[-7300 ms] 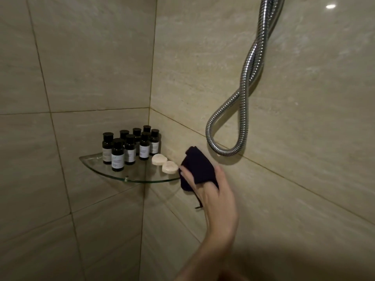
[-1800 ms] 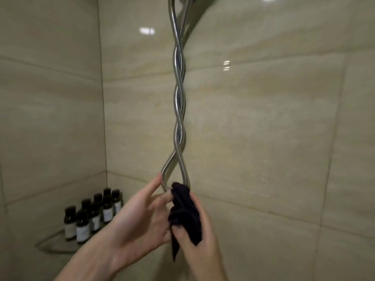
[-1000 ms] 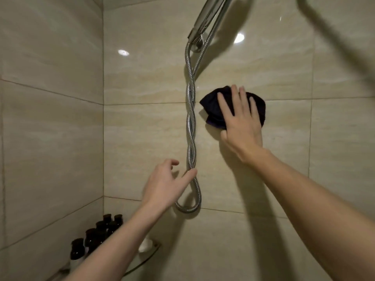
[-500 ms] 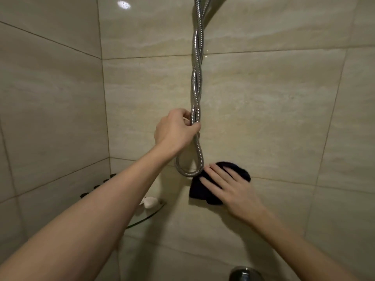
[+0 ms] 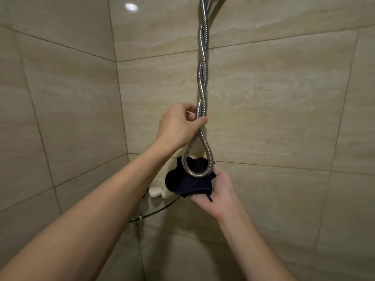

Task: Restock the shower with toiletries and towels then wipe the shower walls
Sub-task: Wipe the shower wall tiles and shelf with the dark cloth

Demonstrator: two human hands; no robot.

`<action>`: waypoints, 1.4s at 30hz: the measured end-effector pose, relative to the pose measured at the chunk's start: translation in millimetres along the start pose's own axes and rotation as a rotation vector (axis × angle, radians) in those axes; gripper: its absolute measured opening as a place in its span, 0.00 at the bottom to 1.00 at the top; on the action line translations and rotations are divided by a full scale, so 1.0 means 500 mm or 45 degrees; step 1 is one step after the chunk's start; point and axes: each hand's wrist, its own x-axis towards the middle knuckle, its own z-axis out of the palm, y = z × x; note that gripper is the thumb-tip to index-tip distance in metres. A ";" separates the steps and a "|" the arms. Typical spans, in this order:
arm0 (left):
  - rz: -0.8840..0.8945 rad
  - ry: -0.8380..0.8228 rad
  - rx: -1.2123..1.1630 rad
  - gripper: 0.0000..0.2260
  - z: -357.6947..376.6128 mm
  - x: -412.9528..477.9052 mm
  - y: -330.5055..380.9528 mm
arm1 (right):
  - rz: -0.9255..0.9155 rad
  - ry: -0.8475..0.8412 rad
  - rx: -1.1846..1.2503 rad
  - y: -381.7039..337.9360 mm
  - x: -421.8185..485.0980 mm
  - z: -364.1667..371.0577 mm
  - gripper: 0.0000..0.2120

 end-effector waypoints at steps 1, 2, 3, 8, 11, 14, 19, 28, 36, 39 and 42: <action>0.015 0.017 0.020 0.11 -0.002 0.000 -0.005 | -0.007 0.004 -0.005 -0.003 -0.004 0.008 0.20; 0.027 0.030 0.040 0.10 -0.005 0.001 -0.010 | -0.014 0.034 -0.018 -0.008 -0.009 0.011 0.20; 0.045 0.038 0.059 0.09 -0.009 0.003 -0.015 | -0.028 0.093 -0.041 -0.014 -0.012 0.010 0.20; 0.230 0.063 0.209 0.11 -0.020 -0.005 -0.020 | -0.161 0.260 -0.104 -0.062 -0.051 -0.013 0.14; 0.309 0.102 0.365 0.13 -0.026 -0.007 -0.014 | -0.239 0.208 -0.186 -0.103 -0.095 -0.005 0.15; 0.271 0.079 0.449 0.13 -0.051 0.008 -0.016 | -0.731 0.236 -0.483 -0.143 -0.109 0.043 0.11; 0.118 -0.084 0.273 0.10 -0.113 0.014 -0.029 | -2.140 0.436 -2.098 -0.230 0.020 0.106 0.29; 0.080 -0.160 0.039 0.08 -0.151 -0.015 0.001 | -2.349 -0.159 -3.584 -0.205 0.225 0.148 0.35; 0.118 -0.174 0.035 0.06 -0.123 -0.008 -0.004 | -2.366 -1.137 -3.752 -0.237 0.209 0.116 0.24; 0.117 -0.114 0.043 0.05 -0.117 -0.009 -0.001 | -2.564 -0.540 -3.394 -0.320 0.186 0.281 0.23; 0.122 -0.072 0.026 0.06 -0.120 -0.014 -0.005 | -2.254 -0.120 -3.306 -0.377 0.156 0.385 0.28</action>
